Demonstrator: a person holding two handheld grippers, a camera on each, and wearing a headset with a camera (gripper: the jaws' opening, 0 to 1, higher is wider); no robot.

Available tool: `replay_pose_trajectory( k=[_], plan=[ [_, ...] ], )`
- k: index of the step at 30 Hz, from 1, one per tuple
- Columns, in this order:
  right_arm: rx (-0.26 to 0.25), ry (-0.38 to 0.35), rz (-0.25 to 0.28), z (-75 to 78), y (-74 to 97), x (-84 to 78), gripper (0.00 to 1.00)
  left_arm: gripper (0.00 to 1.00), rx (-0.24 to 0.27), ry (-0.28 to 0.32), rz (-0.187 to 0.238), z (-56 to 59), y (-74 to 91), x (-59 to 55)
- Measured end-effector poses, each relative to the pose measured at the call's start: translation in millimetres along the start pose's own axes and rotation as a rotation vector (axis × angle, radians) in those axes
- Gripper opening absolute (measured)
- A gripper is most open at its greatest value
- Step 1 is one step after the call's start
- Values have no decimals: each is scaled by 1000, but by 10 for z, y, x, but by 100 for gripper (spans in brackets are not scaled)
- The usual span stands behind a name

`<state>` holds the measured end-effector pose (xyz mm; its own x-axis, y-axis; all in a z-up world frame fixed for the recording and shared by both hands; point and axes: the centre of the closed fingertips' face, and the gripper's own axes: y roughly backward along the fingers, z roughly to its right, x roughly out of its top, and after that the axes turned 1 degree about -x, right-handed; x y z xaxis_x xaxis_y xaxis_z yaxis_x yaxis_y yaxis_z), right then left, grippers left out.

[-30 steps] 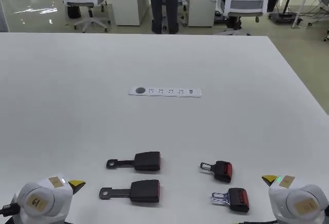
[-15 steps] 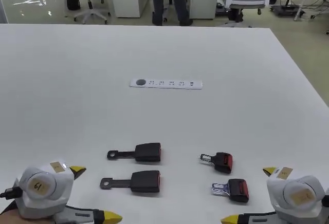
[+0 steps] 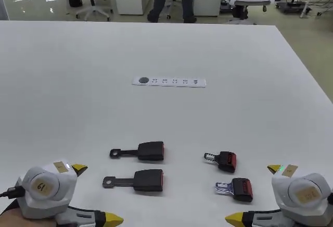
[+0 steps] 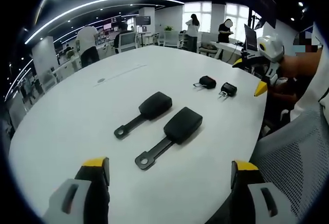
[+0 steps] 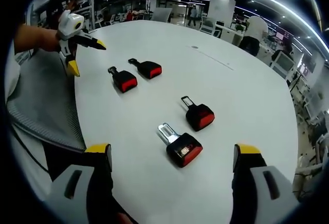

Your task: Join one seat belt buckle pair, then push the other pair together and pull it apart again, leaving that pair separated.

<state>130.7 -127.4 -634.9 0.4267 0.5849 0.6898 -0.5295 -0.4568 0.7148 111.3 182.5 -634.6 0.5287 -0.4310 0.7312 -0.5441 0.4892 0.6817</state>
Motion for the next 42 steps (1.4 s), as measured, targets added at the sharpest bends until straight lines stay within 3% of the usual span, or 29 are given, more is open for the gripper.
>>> replay_pose_trajectory(
  k=[5, 10, 18, 21, 24, 29, 34, 36, 40, 42],
  plan=[
    [3, -11, -7, 16, 5, -5, 96, 98, 3, 10, 4, -1, 0, 6],
    [6, -12, -10, 21, 8, 2, 94, 96, -4, -8, -22, 23, -18, -35],
    [15, 24, -31, 12, 11, -14, 88, 89, -31, -84, -77, 46, -58, -56],
    [22, 34, -32, 10, 10, -10, 85, 87, -39, -93, -75, 30, -75, -8],
    [42, 45, -34, -21, -2, -7, 81, 83, -72, -88, -77, 89, -121, 35],
    [54, 83, -47, -10, -36, -27, 76, 77, -110, -148, -112, 126, -251, 28],
    [76, 109, -76, -10, -85, -75, 72, 69, -138, -156, -125, 145, -343, 72],
    [59, 167, -99, 33, -105, -110, 74, 65, -160, -151, -134, 151, -392, 79],
    [109, 168, -111, 1, -161, -152, 67, 61, -195, -248, -169, 193, -454, 85],
    [103, 208, -105, 26, -190, -150, 67, 59, -206, -264, -178, 183, -500, 78]
  ],
)
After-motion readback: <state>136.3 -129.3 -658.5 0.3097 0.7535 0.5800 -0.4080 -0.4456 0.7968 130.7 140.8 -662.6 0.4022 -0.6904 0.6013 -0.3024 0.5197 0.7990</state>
